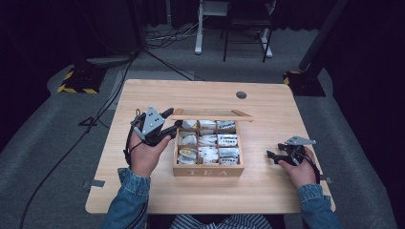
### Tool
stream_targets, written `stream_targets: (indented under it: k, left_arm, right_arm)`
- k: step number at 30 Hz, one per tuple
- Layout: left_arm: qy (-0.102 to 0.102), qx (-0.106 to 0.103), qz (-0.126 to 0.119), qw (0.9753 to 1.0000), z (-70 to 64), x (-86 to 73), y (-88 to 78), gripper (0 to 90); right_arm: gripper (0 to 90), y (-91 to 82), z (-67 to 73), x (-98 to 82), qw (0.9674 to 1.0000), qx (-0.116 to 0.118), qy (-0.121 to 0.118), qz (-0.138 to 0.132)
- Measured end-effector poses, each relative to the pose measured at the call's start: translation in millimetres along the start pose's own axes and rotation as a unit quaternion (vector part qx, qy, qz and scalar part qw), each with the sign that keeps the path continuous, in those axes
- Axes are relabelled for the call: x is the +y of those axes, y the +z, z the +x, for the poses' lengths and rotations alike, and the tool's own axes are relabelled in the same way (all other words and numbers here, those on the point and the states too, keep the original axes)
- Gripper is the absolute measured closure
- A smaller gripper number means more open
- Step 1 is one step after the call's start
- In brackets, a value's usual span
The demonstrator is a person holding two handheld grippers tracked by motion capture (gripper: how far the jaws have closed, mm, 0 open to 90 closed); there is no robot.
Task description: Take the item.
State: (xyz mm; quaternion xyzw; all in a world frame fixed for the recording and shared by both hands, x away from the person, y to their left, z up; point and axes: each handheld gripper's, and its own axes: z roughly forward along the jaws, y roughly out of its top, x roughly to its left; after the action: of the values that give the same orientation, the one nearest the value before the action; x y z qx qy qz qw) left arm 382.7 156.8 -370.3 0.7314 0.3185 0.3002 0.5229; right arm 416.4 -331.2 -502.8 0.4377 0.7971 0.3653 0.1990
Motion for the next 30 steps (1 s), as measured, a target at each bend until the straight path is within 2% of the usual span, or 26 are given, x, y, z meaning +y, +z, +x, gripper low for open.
stream_targets:
  k: [5, 13, 18, 22, 26, 30]
  left_arm:
    - [0.003, -0.002, 0.002, 1.0, 0.5, 0.4, -0.2, 52.9]
    - [0.007, -0.002, 0.005, 1.0, 0.0, 1.0, -0.2, 52.7]
    - [0.007, -0.005, 0.005, 1.0, 0.4, 0.6, -0.4, 52.6]
    - [0.007, -0.005, 0.006, 0.9999, 0.4, 0.7, -0.4, 52.6]
    - [0.007, -0.005, 0.006, 0.9999, -0.7, 0.7, 0.2, 52.0]
    - [0.016, 0.0, 0.008, 0.9998, -2.7, 1.2, 1.1, 50.7]
  right_arm:
    - [42.3, -2.8, -1.3, -1.2, 0.9996, 0.011, 0.023, -0.009]
    - [45.0, -11.6, 3.7, 6.2, 0.9992, 0.023, 0.027, -0.016]
    - [48.9, -21.8, 6.3, 12.6, 0.9981, 0.031, 0.048, -0.022]
    - [49.8, -31.5, 8.9, 19.2, 0.9976, 0.035, 0.051, -0.03]
    - [50.0, -39.9, 14.1, 27.7, 0.9972, 0.041, 0.043, -0.045]
    - [50.8, -44.2, 22.1, 36.4, 0.9968, 0.05, 0.034, -0.052]
